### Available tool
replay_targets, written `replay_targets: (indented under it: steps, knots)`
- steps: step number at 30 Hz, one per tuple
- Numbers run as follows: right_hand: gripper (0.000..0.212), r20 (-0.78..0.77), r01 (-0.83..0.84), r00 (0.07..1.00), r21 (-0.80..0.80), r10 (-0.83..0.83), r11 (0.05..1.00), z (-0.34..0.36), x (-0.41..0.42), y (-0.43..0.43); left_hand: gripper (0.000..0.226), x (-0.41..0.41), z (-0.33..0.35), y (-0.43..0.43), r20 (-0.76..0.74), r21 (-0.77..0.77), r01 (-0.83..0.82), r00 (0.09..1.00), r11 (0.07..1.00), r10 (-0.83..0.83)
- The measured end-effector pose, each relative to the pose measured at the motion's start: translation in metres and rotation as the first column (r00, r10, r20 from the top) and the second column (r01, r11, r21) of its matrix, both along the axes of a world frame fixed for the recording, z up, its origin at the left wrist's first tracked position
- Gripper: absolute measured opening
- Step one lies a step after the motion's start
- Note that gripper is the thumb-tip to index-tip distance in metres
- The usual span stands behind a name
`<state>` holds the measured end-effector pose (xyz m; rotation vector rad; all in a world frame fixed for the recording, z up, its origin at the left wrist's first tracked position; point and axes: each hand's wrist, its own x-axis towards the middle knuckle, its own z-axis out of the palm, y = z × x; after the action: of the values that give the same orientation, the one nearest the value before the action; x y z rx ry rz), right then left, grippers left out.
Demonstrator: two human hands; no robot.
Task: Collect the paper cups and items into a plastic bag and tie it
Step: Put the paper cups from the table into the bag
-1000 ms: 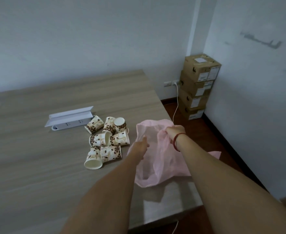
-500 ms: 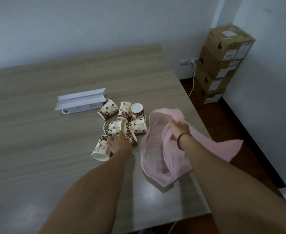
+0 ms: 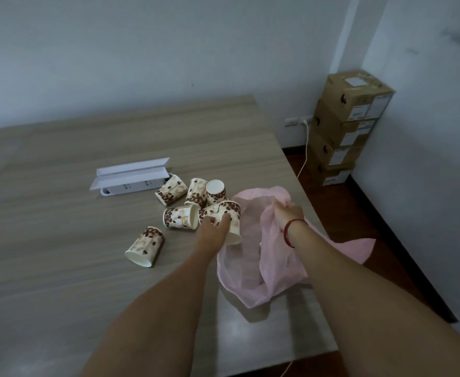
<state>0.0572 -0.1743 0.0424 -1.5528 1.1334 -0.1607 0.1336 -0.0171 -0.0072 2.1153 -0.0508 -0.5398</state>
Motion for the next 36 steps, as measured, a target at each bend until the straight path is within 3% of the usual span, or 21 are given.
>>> replay_targets:
  steps: [2,6,9,12,14,17,20,25,31,36]
  knots:
    - [0.039,0.015,-0.013,1.000,-0.018,0.013,1.000,0.008,-0.004,-0.003,0.051,-0.007,0.005,-0.012,-0.116,-0.110,-0.015,0.993,0.994,0.003]
    - [0.038,0.017,-0.036,0.999,-0.047,0.037,0.998,0.023,-0.009,-0.008,0.043,-0.025,0.014,-0.032,-0.184,-0.168,0.009,0.982,0.986,-0.040]
    - [0.037,0.013,-0.038,0.999,-0.074,0.039,0.997,0.030,-0.013,-0.011,0.052,-0.036,0.022,-0.041,-0.295,-0.159,0.110,0.943,0.981,-0.153]
    - [0.037,0.019,-0.040,0.999,-0.061,0.041,0.997,0.032,-0.013,-0.009,0.068,-0.040,0.027,-0.043,-0.443,-0.235,0.220,0.843,0.947,-0.306]
    - [0.031,0.031,-0.046,0.998,-0.031,0.047,0.998,0.029,-0.010,-0.004,0.063,-0.032,0.028,-0.036,-0.399,-0.221,0.173,0.882,0.960,-0.251]
    - [0.006,0.014,-0.064,0.998,-0.031,0.065,0.997,0.018,0.004,0.011,0.041,-0.001,0.024,-0.004,-0.188,-0.069,0.068,0.979,0.995,-0.080]
    - [0.006,0.015,-0.081,0.997,-0.038,0.082,0.996,0.001,0.025,0.030,0.030,0.036,0.014,0.047,0.005,0.138,-0.060,0.998,0.989,0.060]
    - [0.028,-0.030,-0.036,0.999,-0.038,0.034,0.999,-0.026,0.062,0.052,0.055,0.096,-0.001,0.124,0.226,0.535,-0.160,0.973,0.830,0.042]
    - [0.035,-0.090,0.066,0.993,-0.087,-0.074,0.994,-0.048,0.102,0.056,0.091,0.165,-0.026,0.178,0.088,0.677,-0.065,0.996,0.733,0.008]
    - [0.036,-0.139,0.088,0.985,-0.110,-0.103,0.990,-0.055,0.110,0.058,0.073,0.179,-0.040,0.177,0.044,0.874,-0.014,0.998,0.487,-0.050]
